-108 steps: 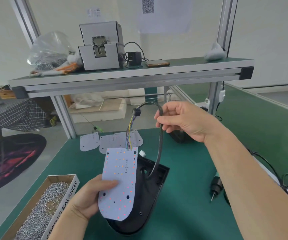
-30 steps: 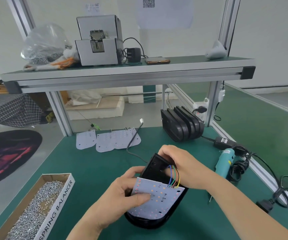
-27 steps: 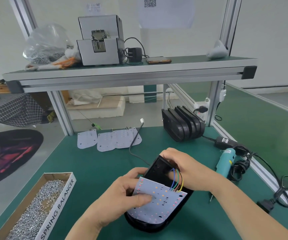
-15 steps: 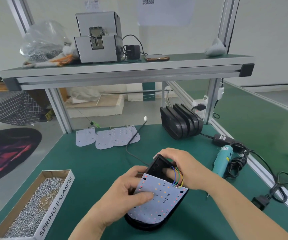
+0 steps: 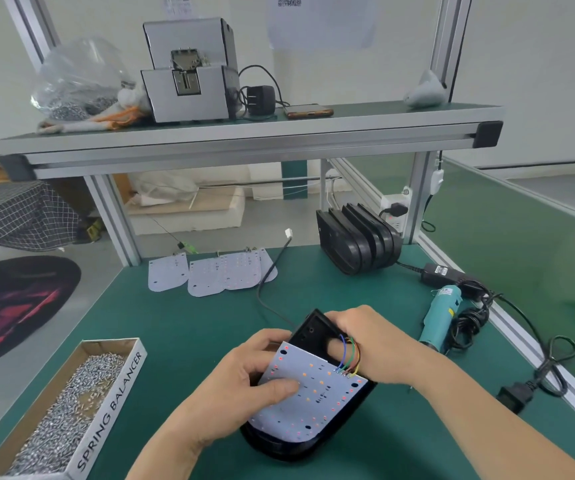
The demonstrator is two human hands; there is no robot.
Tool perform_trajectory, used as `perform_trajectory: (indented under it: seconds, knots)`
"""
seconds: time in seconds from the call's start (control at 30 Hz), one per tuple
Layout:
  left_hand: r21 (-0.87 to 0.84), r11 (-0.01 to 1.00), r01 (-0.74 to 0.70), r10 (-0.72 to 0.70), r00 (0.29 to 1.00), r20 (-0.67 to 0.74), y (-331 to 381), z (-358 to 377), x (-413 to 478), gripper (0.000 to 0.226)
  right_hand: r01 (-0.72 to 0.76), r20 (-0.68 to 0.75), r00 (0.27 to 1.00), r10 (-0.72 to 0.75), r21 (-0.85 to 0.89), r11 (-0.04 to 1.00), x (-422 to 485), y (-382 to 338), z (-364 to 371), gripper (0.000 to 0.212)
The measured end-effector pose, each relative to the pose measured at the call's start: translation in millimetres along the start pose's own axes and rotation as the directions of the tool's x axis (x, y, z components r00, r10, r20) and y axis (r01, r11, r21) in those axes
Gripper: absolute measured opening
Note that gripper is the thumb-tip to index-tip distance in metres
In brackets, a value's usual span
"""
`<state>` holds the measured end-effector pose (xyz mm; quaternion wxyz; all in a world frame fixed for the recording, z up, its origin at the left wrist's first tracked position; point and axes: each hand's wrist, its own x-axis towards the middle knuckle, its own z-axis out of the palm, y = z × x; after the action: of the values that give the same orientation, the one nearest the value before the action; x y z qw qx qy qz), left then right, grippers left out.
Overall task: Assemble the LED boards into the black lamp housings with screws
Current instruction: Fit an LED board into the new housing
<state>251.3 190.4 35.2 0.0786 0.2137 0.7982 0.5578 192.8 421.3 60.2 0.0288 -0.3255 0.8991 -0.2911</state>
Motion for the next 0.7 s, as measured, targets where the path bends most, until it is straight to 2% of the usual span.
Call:
perform_trajectory:
  seconds: [0.1, 0.2, 0.3, 0.37, 0.43, 0.5, 0.6, 0.7]
  knots:
    - [0.043, 0.999, -0.014, 0.015, 1.000, -0.021, 1.5, 2.9, 2.0, 0.021, -0.055, -0.075, 0.995, 0.060, 0.074, 0.996, 3.0, 3.1, 6.8, 0.014]
    - [0.044, 0.999, -0.031, 0.032, 0.999, -0.026, 0.5, 4.4, 1.8, 0.023, 0.014, -0.118, 0.993, 0.007, 0.179, 0.984, 4.7, 3.7, 9.6, 0.028]
    - [0.006, 0.999, -0.039, 0.039, 0.999, -0.033, -1.6, 6.0, 0.8, 0.024, -0.059, -0.018, 0.997, 0.071, 0.366, 0.929, 6.2, 3.7, 6.4, 0.030]
    - [-0.041, 0.999, -0.031, 0.030, 0.999, -0.037, -3.9, 4.7, -0.3, 0.027, -0.068, 0.076, 0.996, 0.045, 0.333, 0.940, 8.0, 4.2, 2.9, 0.017]
    - [-0.133, 0.991, -0.016, 0.007, 0.997, -0.072, -6.0, 1.1, -3.2, 0.030, -0.082, 0.188, 0.982, 0.005, 0.407, 0.910, 5.8, 7.3, -3.6, 0.016]
    - [-0.330, 0.944, 0.011, -0.057, 0.990, -0.130, -8.2, -4.2, -7.2, 0.038, -0.112, 0.237, 0.971, -0.027, 0.554, 0.825, 0.6, 10.1, -10.4, 0.035]
    - [-0.618, 0.785, 0.046, -0.178, 0.972, -0.154, -10.6, -8.4, -8.3, 0.056, -0.187, 0.207, 0.977, 0.051, 0.715, 0.674, -4.3, 4.1, -4.0, 0.057]
    - [-0.716, 0.696, 0.048, -0.236, 0.957, -0.166, -12.1, -7.7, -5.7, 0.061, -0.193, 0.127, 0.981, 0.148, 0.741, 0.644, -1.2, -8.5, 12.1, 0.084]
